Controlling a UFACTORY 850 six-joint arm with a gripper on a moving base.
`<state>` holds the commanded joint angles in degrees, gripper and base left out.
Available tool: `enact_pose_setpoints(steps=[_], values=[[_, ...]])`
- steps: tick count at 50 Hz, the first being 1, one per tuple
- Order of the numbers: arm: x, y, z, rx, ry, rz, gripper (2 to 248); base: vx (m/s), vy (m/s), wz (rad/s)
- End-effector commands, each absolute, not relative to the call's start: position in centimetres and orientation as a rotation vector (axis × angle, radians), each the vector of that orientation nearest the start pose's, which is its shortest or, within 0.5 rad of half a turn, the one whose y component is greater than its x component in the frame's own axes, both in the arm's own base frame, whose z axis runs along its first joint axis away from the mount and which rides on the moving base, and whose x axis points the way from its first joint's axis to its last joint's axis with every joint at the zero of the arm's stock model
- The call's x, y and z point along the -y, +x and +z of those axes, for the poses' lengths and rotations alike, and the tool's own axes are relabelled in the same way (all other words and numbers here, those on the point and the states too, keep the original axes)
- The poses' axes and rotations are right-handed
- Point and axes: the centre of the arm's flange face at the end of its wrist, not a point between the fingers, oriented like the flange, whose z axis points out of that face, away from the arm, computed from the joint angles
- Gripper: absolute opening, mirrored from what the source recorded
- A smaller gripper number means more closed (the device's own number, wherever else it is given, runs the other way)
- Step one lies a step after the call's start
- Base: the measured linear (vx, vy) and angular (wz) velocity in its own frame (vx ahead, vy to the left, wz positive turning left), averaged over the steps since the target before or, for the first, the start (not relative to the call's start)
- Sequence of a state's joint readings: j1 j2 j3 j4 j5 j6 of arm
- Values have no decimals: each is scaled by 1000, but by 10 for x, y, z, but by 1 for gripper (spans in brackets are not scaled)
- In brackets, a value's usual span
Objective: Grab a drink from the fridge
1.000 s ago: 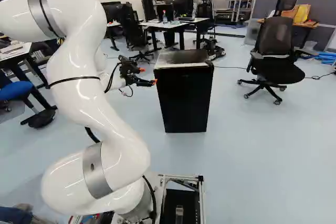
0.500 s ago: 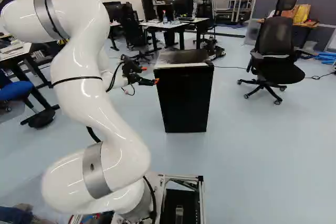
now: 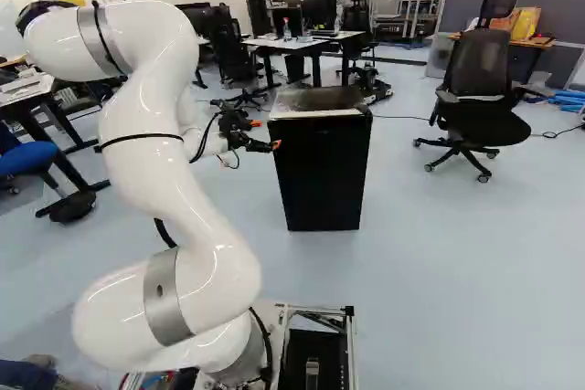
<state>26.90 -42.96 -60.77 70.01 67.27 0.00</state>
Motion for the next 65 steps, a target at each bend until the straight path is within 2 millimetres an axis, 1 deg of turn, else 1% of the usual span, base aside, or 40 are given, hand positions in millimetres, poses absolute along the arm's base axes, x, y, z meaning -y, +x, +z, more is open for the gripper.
enact_pose_setpoints(steps=[8,25,49,65], values=[[-191,549,265,-1218,-2406,-2007,247,0,0,0],[-191,549,265,-1055,-2585,-2040,247,0,0,0],[-191,550,266,-1057,-2577,-2059,247,0,0,0],[-189,553,268,-1067,-2556,-2096,247,0,0,0]])
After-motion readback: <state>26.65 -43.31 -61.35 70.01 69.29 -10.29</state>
